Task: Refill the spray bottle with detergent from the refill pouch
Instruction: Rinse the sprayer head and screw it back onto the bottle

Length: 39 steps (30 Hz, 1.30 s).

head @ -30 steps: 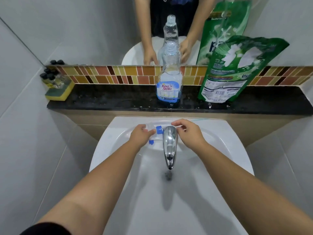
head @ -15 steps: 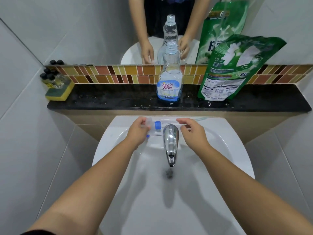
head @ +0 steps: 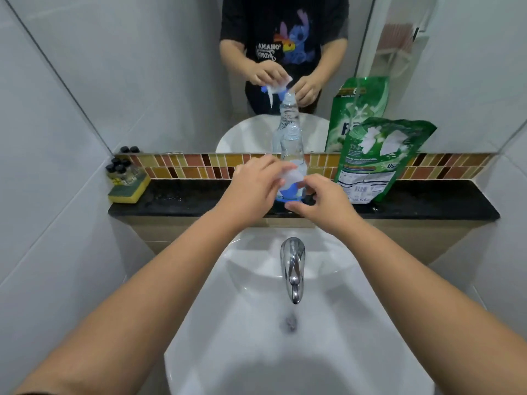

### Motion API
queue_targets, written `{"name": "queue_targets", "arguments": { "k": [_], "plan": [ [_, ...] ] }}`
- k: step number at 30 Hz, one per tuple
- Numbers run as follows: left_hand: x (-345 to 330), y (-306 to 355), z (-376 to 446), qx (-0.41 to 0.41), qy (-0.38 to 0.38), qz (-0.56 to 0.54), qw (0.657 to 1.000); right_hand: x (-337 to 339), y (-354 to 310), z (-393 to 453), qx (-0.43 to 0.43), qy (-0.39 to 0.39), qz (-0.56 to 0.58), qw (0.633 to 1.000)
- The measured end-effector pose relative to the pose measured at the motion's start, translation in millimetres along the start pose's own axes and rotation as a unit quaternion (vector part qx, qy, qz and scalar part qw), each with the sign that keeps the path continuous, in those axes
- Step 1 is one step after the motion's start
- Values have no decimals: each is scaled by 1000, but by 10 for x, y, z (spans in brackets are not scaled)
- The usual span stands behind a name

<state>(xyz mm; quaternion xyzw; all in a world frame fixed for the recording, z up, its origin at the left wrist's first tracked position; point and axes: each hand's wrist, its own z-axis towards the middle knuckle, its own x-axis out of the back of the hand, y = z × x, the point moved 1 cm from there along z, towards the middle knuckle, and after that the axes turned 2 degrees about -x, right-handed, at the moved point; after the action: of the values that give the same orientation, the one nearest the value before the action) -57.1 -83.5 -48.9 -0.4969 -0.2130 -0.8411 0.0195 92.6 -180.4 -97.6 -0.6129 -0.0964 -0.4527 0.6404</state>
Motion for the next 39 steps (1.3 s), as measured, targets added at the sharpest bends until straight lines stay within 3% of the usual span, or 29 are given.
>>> {"name": "queue_targets", "arguments": {
  "k": [5, 8, 12, 16, 20, 24, 35, 39],
  "plan": [
    [301, 229, 251, -57, 45, -16, 997, 383, -356, 79, 18, 78, 19, 997],
    [444, 270, 377, -67, 133, -46, 988, 635, -532, 145, 34, 98, 15, 994],
    [479, 36, 422, 40, 220, -174, 959, 1108, -647, 325, 46, 140, 81, 986],
    [-35, -341, 349, 231, 114, -314, 914, 1580, -808, 548, 71, 190, 189, 961],
    [-539, -601, 356, 327, 26, -362, 873, 1876, -1064, 826, 100, 230, 264, 931],
    [-691, -761, 494, 338, 11, -363, 868, 1954, -1257, 1082, 116, 211, 307, 921],
    [-794, -947, 635, 298, -49, -270, 914, 1504, -1127, 1370, 62, 154, 293, 941],
    [-826, -959, 665, 287, -64, -262, 919, 1260, -998, 1405, 25, 141, 240, 960]
  ]
}}
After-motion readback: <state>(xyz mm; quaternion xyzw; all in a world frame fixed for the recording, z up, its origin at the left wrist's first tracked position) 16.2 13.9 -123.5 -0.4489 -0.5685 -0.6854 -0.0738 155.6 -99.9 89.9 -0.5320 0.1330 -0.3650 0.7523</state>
